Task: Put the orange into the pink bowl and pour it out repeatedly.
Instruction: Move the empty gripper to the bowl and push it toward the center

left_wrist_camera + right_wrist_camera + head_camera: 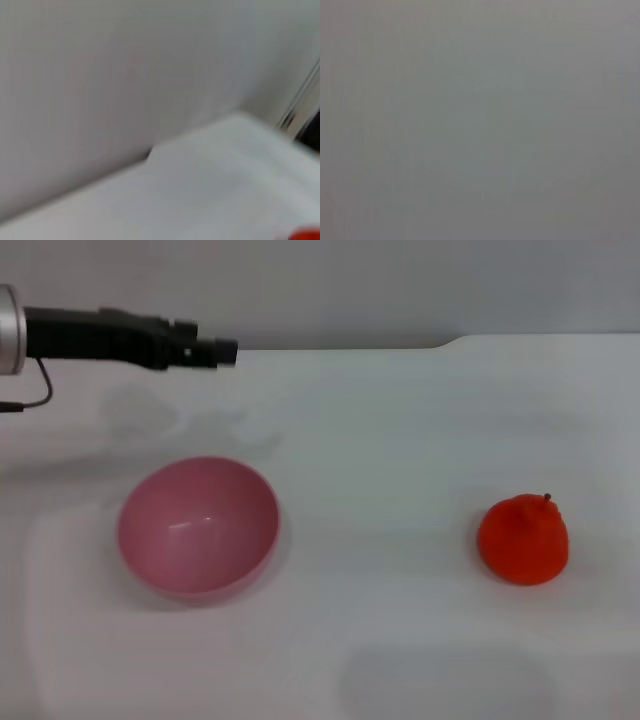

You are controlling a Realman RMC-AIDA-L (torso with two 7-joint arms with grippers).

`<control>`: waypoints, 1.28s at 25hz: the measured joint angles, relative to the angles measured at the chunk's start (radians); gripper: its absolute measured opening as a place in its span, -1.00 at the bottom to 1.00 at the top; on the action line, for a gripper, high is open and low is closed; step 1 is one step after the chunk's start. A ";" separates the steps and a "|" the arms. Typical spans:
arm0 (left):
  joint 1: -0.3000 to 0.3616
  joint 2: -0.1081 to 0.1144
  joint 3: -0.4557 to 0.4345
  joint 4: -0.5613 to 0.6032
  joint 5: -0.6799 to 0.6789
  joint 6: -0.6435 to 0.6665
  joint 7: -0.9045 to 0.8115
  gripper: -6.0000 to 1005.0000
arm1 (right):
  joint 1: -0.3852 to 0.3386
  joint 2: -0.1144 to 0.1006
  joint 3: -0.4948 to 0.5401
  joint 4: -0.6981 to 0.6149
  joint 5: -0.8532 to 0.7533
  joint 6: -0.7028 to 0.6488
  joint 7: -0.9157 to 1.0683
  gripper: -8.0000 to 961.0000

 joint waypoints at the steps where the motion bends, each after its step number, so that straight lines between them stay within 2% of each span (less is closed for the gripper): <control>1: -0.008 -0.006 -0.004 0.022 0.067 0.015 -0.039 0.44 | 0.000 0.000 -0.002 0.001 0.000 0.000 0.000 0.16; 4: -0.034 -0.027 -0.008 0.091 0.292 0.056 -0.170 0.43 | 0.001 0.000 -0.004 0.009 0.000 0.001 0.000 0.16; 7: -0.034 -0.027 -0.008 0.091 0.292 0.056 -0.170 0.42 | 0.005 0.000 -0.003 0.026 0.000 0.000 0.000 0.16; 8: -0.042 -0.034 -0.009 0.107 0.353 0.068 -0.204 0.42 | 0.008 0.000 -0.003 0.033 0.001 -0.001 0.000 0.16; 9: -0.042 -0.034 -0.009 0.107 0.353 0.068 -0.204 0.42 | 0.009 0.000 -0.003 0.038 0.002 -0.003 0.000 0.16; 10: -0.073 -0.056 -0.013 0.146 0.531 0.134 -0.281 0.42 | 0.010 0.000 -0.003 0.041 0.004 -0.005 0.000 0.16; 13: -0.088 -0.069 -0.013 0.156 0.628 0.185 -0.306 0.41 | 0.011 0.000 -0.003 0.044 0.005 -0.005 0.000 0.16; 22: -0.065 -0.074 -0.011 0.140 0.658 0.186 -0.320 0.39 | 0.022 -0.001 -0.003 0.047 0.005 0.001 0.000 0.16; 32: -0.053 -0.098 -0.002 0.107 0.687 0.171 -0.314 0.37 | 0.035 -0.003 -0.003 0.049 0.002 0.002 -0.001 0.16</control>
